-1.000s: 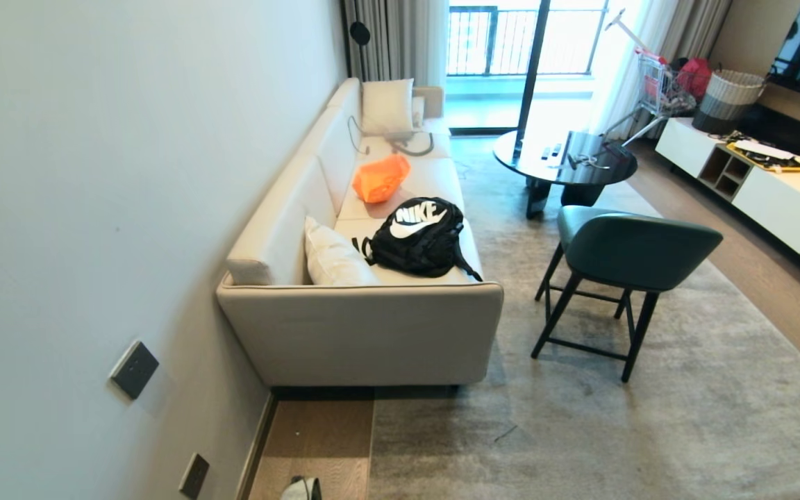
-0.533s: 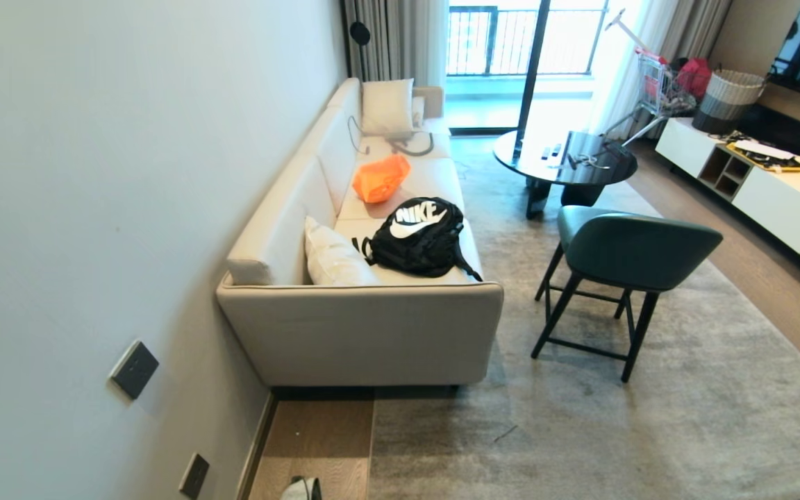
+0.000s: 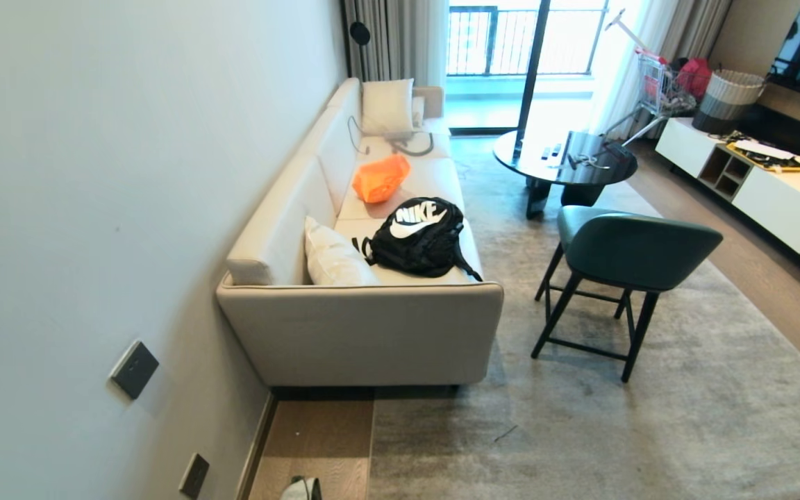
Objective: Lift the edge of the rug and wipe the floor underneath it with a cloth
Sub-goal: Pick up the rag
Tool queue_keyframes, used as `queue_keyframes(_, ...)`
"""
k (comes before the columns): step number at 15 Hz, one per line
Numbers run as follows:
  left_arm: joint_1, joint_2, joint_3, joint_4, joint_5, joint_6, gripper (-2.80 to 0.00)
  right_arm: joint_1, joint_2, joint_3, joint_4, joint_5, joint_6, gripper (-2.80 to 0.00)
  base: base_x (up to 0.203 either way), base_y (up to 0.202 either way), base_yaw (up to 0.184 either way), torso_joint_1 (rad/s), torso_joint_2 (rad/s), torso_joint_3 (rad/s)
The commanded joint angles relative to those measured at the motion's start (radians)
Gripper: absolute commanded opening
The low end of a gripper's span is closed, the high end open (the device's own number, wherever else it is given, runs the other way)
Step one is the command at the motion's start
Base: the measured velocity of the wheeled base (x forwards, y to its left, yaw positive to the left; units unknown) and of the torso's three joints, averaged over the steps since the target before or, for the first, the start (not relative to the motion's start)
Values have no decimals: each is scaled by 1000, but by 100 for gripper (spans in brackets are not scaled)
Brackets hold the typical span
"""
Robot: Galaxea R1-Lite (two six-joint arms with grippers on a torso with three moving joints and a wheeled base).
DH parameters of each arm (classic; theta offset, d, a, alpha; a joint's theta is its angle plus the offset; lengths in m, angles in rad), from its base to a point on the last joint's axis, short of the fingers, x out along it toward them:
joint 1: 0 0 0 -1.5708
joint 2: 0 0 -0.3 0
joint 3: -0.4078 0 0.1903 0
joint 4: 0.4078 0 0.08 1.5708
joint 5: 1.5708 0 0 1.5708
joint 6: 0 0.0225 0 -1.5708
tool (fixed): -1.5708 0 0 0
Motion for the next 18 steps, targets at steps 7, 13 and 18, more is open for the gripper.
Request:
queue_keyframes(7,1,0,0,0,0,-1,-280,0,1,0,0,0,0,-280,0,0,0,0,0,0)
queue_keyframes(13,1,0,0,0,1,-1,-280,0,1,0,0,0,0,-280,0,0,0,0,0,0)
queue_keyframes(18,1,0,0,0,1,-1,-280,0,1,0,0,0,0,-280,0,0,0,0,0,0)
